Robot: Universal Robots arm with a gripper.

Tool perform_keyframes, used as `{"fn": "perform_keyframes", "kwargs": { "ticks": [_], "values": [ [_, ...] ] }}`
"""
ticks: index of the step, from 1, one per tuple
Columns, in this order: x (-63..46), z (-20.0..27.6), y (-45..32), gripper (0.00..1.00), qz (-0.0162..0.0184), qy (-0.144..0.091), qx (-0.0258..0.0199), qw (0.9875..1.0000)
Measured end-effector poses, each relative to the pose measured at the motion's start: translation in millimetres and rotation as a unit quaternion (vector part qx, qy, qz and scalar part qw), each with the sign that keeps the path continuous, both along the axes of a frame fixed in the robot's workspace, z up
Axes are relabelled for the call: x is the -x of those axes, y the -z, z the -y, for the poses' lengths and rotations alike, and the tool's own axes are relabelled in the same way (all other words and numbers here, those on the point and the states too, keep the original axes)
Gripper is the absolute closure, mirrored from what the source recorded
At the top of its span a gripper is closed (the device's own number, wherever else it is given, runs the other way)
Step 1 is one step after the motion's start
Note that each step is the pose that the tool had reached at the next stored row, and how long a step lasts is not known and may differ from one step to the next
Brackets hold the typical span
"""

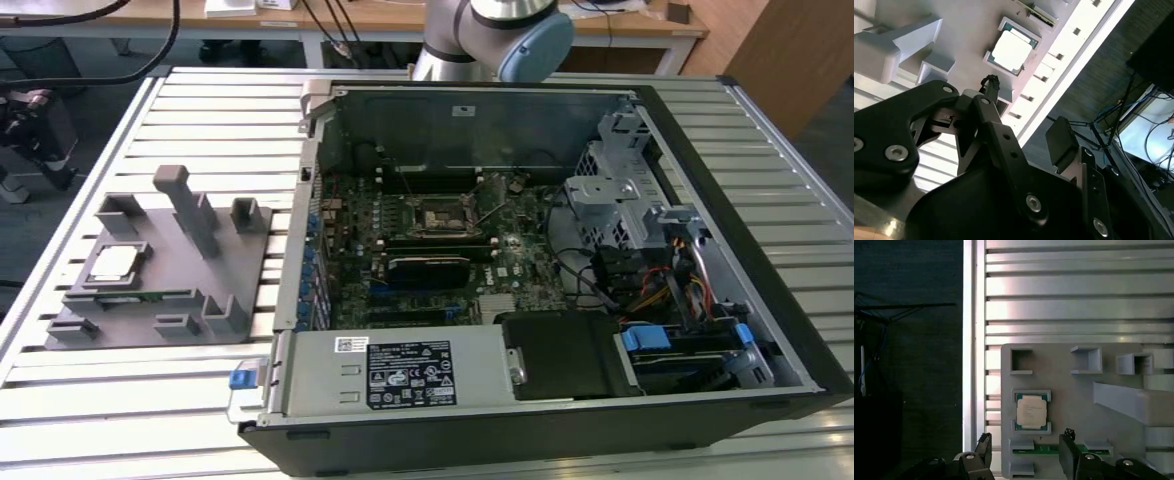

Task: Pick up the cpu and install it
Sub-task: 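Pick up the cpu and move it towards the insertion slot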

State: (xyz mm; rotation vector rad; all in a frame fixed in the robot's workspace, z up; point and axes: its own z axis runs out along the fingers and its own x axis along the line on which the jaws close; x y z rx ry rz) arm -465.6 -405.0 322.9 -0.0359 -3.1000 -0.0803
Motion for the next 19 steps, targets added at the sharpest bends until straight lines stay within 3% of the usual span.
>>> {"fn": "perform_keyframes", "kwargs": {
  "ticks": [7,19],
  "values": [
    [0.8,0.1,11.8,0.35,0.0,-0.003,0.0,1.0],
    [0.8,0.1,21.4,0.35,0.0001,-0.003,-0.0001,1.0]
  ]
}}
